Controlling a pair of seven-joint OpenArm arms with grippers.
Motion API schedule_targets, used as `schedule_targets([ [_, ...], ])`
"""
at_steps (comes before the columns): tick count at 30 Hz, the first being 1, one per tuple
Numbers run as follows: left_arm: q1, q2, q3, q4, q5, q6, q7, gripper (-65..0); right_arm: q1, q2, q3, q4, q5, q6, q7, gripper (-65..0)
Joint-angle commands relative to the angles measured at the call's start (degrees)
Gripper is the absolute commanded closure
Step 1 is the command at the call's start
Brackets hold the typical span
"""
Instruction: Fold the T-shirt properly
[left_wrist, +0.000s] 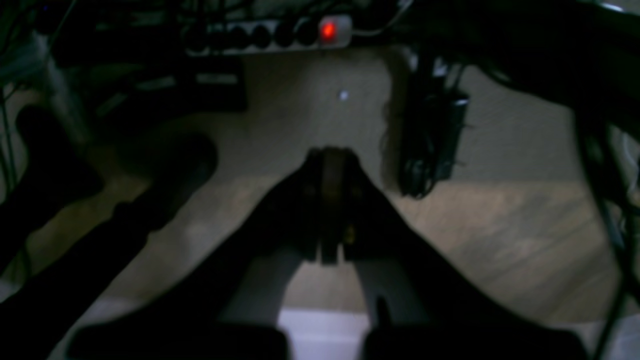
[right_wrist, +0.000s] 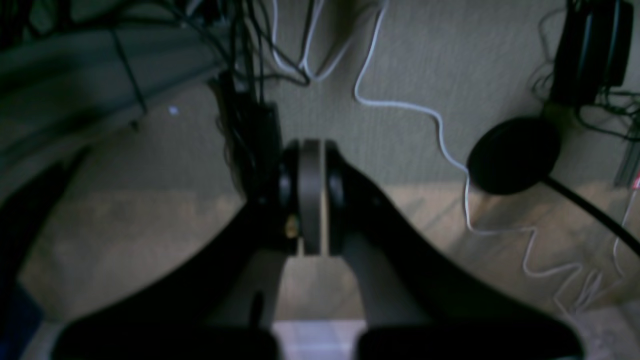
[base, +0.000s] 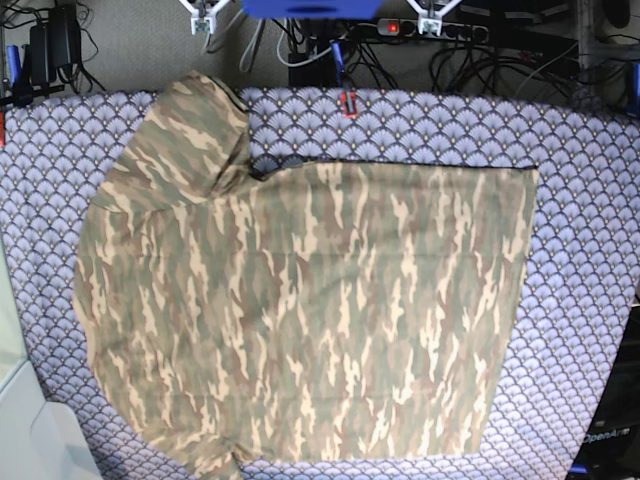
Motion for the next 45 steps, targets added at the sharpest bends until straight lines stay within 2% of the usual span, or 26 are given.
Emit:
schedule_targets([
  [1,2.30,0.11,-0.10,3.42,0.17,-0.14,-0.39,-0.3,-1.90,-0.06,-0.08,2.61,-0.01,0.36,0.69,0.0],
  [4,7.48,-0.95,-0.19,14.15,-0.10,-0.14,0.84,-0.3,-5.51,-0.06,-0.08,9.82,-0.01,0.36,0.60,0.0],
  [9,14.25,-1.92,-0.27,34.63,-0.19,-0.23,10.51,-0.3,-11.92,0.03,0.27,23.09,-0.01,0.36,0.60,0.0],
  [12,17.95,-3.50,-0.36,46.67,-0.19,-0.14,14.47,-0.3,-15.44,0.03,0.27,30.83,-0.01,0.36,0.60,0.0],
  [17,22.87,-4.29,-0.36,60.39,0.17,-0.14,17.72,-0.3,-19.75,0.03,0.27,41.29,-0.01,0.36,0.60,0.0],
  [22,26.91,-5.08,-0.54,68.12,-0.19,-0.14,17.28,-0.3,-21.42,0.65,0.45,47.97,0.08,0.36,-4.14,0.0],
  [27,30.52,-4.29,-4.58,77.00,-0.19,-0.14,17.28,-0.3,-22.47,0.82,0.45,55.97,0.08,0.36,-10.65,0.0],
  [32,33.16,-3.94,-7.57,85.79,-0.27,-0.41,17.28,-0.3,-25.55,0.82,0.80,65.91,0.08,0.36,-11.53,0.0],
  [39,32.54,-3.94,-10.65,87.73,-0.63,-0.58,17.28,-0.3,-22.03,2.14,3.61,66.78,0.08,0.36,-11.62,0.0],
  [41,31.05,-3.94,-11.53,87.73,-2.82,-0.58,17.37,-0.3,-20.45,1.97,5.11,66.78,0.08,0.36,-11.35,0.0],
  [45,29.37,-4.29,-16.45,87.73,-11.53,-0.67,17.72,-0.3,-16.06,1.97,5.55,66.78,0.08,0.54,-12.06,0.0],
])
